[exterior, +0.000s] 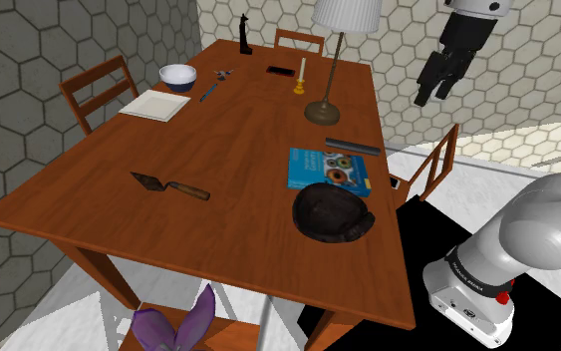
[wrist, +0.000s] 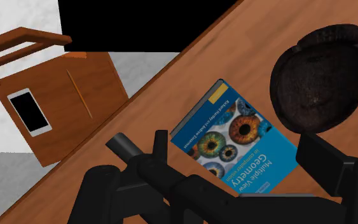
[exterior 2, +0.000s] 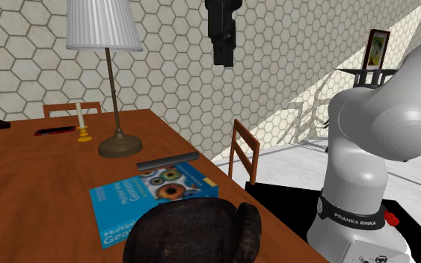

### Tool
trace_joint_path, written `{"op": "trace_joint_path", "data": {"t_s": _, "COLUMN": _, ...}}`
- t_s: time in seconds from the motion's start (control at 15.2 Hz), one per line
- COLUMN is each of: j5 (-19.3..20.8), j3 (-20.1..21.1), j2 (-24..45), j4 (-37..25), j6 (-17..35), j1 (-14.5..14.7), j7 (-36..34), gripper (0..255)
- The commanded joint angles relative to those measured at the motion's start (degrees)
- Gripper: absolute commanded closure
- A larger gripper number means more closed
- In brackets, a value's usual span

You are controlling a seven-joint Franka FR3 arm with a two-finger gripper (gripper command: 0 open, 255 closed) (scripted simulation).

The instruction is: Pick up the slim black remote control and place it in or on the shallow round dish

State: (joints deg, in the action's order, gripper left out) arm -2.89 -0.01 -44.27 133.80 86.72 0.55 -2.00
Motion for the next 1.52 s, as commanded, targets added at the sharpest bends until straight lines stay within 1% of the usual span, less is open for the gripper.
{"op": "trace_joint_path", "data": {"t_s": 0.0, "j5": 0.0, "j3": 0.0, "j2": 0.0, "j4": 0.0, "j6": 0.0, "j1": 0.0, "j7": 0.0, "gripper": 0}}
{"op": "trace_joint_path", "data": {"t_s": 0.46, "j5": 4.0, "j3": -6.5, "j2": 6.8, "j4": 5.8, "j6": 12.5, "j1": 1.6, "j7": 14.9, "gripper": 0}}
{"op": "trace_joint_path", "data": {"t_s": 0.86, "j5": 5.6, "j3": -11.7, "j2": 16.6, "j4": 7.1, "j6": 23.6, "j1": 3.3, "j7": 27.4, "gripper": 0}}
{"op": "trace_joint_path", "data": {"t_s": 1.19, "j5": 4.9, "j3": -15.4, "j2": 27.0, "j4": 5.4, "j6": 32.2, "j1": 5.2, "j7": 38.1, "gripper": 0}}
{"op": "trace_joint_path", "data": {"t_s": 1.45, "j5": 2.5, "j3": -17.5, "j2": 36.2, "j4": 2.5, "j6": 38.1, "j1": 6.6, "j7": 47.2, "gripper": 0}}
